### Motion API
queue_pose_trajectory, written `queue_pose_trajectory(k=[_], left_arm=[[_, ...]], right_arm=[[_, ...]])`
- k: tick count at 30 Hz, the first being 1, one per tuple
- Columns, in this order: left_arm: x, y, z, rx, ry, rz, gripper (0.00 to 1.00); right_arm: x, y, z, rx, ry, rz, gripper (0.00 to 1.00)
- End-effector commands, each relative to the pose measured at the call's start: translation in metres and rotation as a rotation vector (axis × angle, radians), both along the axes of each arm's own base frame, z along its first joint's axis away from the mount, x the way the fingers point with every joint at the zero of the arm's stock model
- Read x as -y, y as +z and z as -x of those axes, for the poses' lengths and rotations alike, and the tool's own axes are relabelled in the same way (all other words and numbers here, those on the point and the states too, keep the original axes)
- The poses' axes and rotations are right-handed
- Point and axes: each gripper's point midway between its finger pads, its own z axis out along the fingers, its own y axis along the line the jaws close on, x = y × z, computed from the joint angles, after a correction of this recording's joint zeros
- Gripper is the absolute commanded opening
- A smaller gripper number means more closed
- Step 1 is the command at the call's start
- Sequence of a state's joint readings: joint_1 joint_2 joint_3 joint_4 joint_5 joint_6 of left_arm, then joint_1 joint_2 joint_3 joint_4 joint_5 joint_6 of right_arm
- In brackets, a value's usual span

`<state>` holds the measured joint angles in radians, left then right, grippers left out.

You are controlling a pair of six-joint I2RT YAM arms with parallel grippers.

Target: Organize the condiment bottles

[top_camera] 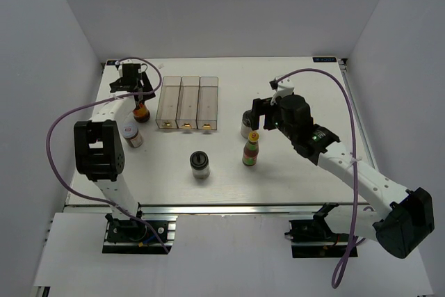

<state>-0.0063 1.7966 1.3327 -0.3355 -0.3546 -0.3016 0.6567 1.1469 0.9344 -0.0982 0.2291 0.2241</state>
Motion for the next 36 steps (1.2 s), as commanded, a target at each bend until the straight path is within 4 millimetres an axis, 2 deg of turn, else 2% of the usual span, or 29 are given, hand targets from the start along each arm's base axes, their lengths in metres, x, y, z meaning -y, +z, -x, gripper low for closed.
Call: queue_pose_trajectory(k=[1,2,6,8,9,10,14,19,21,22,23,26,27,28,29,30,33,34,36], left_arm=[[-0.005,0.012,-0.011,0.014,0.004,-0.018,0.97],[-0.003,0.013,-0.012,0.016,-0.003,-0.013,0.90],[0.004,0.016,-0.006,0.039,-0.036,0.014,0.75],[0.007,0.029,-0.004,0.073,-0.048,0.026,0.70],[0.007,0.032,-0.002,0.078,-0.047,0.027,0.56],[0.007,0.034,-0.001,0.083,-0.049,0.028,0.50],[0.012,0.052,-0.001,0.117,-0.078,0.041,0.33],[0.013,0.075,-0.005,0.157,-0.090,0.037,0.25],[0.013,0.092,-0.009,0.191,-0.098,0.028,0.24],[0.013,0.097,-0.010,0.198,-0.102,0.029,0.14],[0.014,0.107,-0.014,0.219,-0.106,0.029,0.11],[0.015,0.126,-0.018,0.255,-0.122,0.022,0.08],[0.014,0.141,-0.022,0.284,-0.124,0.013,0.08],[0.014,0.146,-0.024,0.292,-0.124,0.009,0.08],[0.016,0.152,-0.026,0.304,-0.138,0.009,0.08],[0.019,0.167,-0.031,0.336,-0.159,0.013,0.08],[0.037,0.180,-0.043,0.376,-0.260,0.047,0.07],[0.041,0.191,-0.048,0.407,-0.282,0.054,0.05],[0.051,0.195,-0.055,0.425,-0.342,0.056,0.04]], right_arm=[[0.001,0.009,-0.005,0.032,-0.012,0.006,0.89],[0.002,0.009,-0.005,0.034,-0.015,0.006,0.89],[0.002,0.011,-0.005,0.039,-0.014,0.003,0.89],[0.002,0.010,-0.005,0.039,-0.014,0.005,0.89],[0.002,0.009,-0.006,0.038,-0.017,0.007,0.89],[0.002,0.009,-0.006,0.037,-0.015,0.008,0.89],[0.002,0.007,-0.006,0.034,-0.017,0.011,0.89],[0.003,0.007,-0.007,0.033,-0.021,0.013,0.89],[0.002,0.007,-0.007,0.035,-0.022,0.015,0.89],[0.003,0.008,-0.008,0.038,-0.023,0.012,0.89],[0.003,0.006,-0.008,0.034,-0.024,0.014,0.89],[0.003,0.007,-0.008,0.036,-0.026,0.017,0.89],[0.004,0.007,-0.009,0.037,-0.033,0.019,0.89],[0.004,0.007,-0.010,0.039,-0.035,0.022,0.89],[0.005,0.007,-0.010,0.040,-0.039,0.023,0.89],[0.006,0.007,-0.011,0.043,-0.046,0.025,0.89],[0.007,0.008,-0.013,0.048,-0.051,0.028,0.89],[0.007,0.009,-0.013,0.051,-0.050,0.028,0.90],[0.007,0.009,-0.015,0.051,-0.056,0.030,0.89]])
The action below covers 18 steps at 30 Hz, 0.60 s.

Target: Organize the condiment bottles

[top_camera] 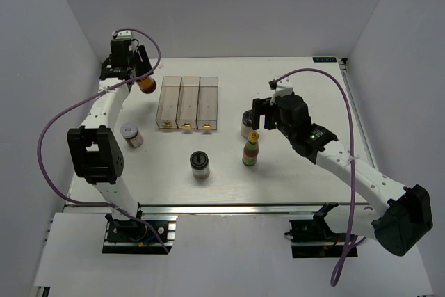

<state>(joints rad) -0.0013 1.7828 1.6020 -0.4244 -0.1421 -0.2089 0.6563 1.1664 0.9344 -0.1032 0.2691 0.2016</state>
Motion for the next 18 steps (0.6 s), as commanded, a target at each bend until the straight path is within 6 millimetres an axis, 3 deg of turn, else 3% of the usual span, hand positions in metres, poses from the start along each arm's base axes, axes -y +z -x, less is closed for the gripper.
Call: queue_pose_trajectory(k=[1,3,5,7,8,9,12,13,18], left_arm=[[0.030,0.106,-0.018,0.288,-0.144,0.013,0.04],[0.039,0.102,-0.028,0.282,-0.177,-0.001,0.04],[0.049,0.113,-0.038,0.308,-0.208,-0.014,0.04],[0.060,0.102,-0.050,0.288,-0.234,-0.015,0.03],[0.063,0.109,-0.055,0.304,-0.241,-0.022,0.03],[0.067,0.097,-0.063,0.283,-0.248,-0.022,0.03],[0.077,0.094,-0.074,0.275,-0.256,-0.030,0.03],[0.081,0.077,-0.079,0.239,-0.261,-0.030,0.03],[0.077,0.056,-0.088,0.198,-0.209,-0.064,0.02]], right_arm=[[0.002,0.017,-0.010,0.054,-0.029,-0.011,0.89],[0.004,0.019,-0.013,0.059,-0.040,-0.009,0.89],[0.004,0.019,-0.014,0.061,-0.042,-0.005,0.89],[0.005,0.019,-0.016,0.061,-0.045,-0.002,0.89],[0.005,0.018,-0.016,0.059,-0.048,0.001,0.89],[0.007,0.018,-0.017,0.060,-0.054,0.002,0.89],[0.009,0.016,-0.020,0.056,-0.066,0.008,0.89],[0.009,0.016,-0.020,0.057,-0.067,0.007,0.89],[0.013,0.013,-0.023,0.053,-0.080,0.015,0.89]])
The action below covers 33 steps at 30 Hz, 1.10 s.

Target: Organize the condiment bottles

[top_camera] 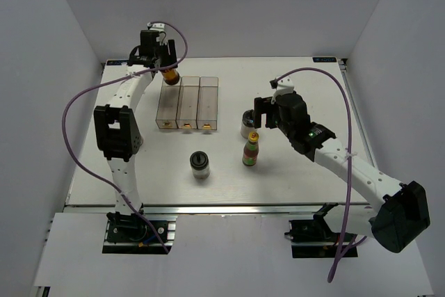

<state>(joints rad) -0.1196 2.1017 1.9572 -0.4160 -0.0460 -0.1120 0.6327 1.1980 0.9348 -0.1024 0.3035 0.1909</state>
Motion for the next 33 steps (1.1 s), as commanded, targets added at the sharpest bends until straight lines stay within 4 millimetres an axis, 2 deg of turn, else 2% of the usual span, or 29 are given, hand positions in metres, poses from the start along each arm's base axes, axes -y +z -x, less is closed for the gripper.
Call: queue_pose_trajectory(k=[1,9,13,16,21,23,24,27,33], left_arm=[[-0.006,0.067,-0.007,0.158,0.047,-0.016,0.02],[-0.004,0.044,-0.005,0.123,0.052,-0.029,0.01],[-0.003,0.026,-0.006,0.092,0.054,-0.023,0.12],[-0.003,0.012,-0.008,0.068,0.060,-0.023,0.12],[-0.003,0.000,-0.011,0.051,0.067,-0.019,0.12],[-0.002,-0.002,-0.011,0.046,0.066,-0.018,0.18],[-0.001,-0.004,-0.011,0.043,0.065,-0.019,0.27],[-0.002,-0.006,-0.010,0.036,0.064,-0.023,0.42],[-0.001,-0.021,-0.008,0.010,0.058,-0.026,0.40]], right_arm=[[0.002,0.023,-0.012,0.064,-0.030,-0.020,0.89],[0.004,0.015,-0.015,0.044,-0.034,-0.008,0.89],[0.005,0.013,-0.016,0.038,-0.037,-0.003,0.89],[0.006,0.012,-0.016,0.035,-0.041,-0.003,0.89],[0.007,0.010,-0.016,0.030,-0.041,0.001,0.89],[0.006,0.010,-0.016,0.028,-0.035,0.001,0.89],[0.005,0.009,-0.015,0.029,-0.024,0.007,0.89],[0.003,0.009,-0.015,0.019,-0.005,0.019,0.89],[0.004,0.009,-0.011,0.005,-0.003,0.020,0.89]])
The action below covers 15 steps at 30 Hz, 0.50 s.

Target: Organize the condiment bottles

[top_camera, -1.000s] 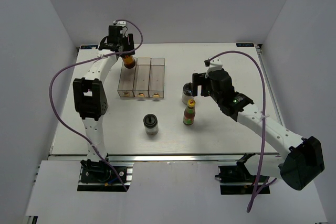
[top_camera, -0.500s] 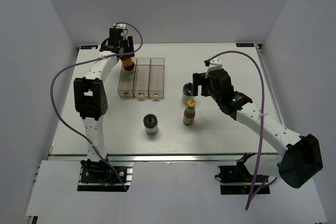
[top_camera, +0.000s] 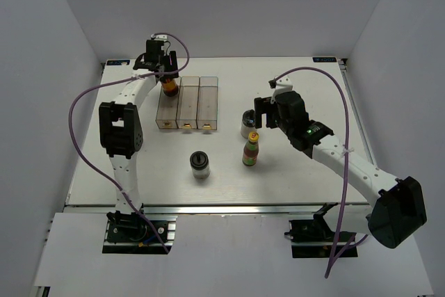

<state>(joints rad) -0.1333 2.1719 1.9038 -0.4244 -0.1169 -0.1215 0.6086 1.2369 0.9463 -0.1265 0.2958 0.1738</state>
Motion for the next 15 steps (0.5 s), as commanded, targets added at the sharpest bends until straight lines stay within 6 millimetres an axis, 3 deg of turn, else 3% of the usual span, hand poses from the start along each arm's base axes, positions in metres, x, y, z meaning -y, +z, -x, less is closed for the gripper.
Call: queue_pose_trajectory(k=[1,4,7,9,12,14,15], left_arm=[[0.003,0.042,-0.014,0.135,0.007,0.018,0.40],[0.005,0.038,-0.013,0.130,0.003,0.021,0.40],[0.005,0.032,-0.012,0.120,0.003,0.019,0.47],[0.006,0.031,-0.011,0.115,0.002,0.020,0.68],[0.004,0.040,-0.012,0.128,0.008,0.018,0.85],[0.002,0.046,-0.010,0.128,0.014,0.013,0.89],[0.001,0.050,-0.010,0.135,0.015,0.010,0.98]], right_arm=[[-0.002,0.025,-0.003,0.044,0.005,-0.028,0.89],[-0.001,0.028,0.000,0.045,0.010,-0.037,0.89],[0.000,0.028,0.005,0.043,0.020,-0.046,0.89],[0.000,0.029,0.007,0.046,0.026,-0.049,0.89],[0.000,0.030,0.011,0.046,0.039,-0.056,0.89],[-0.001,0.033,0.013,0.051,0.045,-0.065,0.90],[-0.001,0.033,0.014,0.049,0.049,-0.066,0.89]])
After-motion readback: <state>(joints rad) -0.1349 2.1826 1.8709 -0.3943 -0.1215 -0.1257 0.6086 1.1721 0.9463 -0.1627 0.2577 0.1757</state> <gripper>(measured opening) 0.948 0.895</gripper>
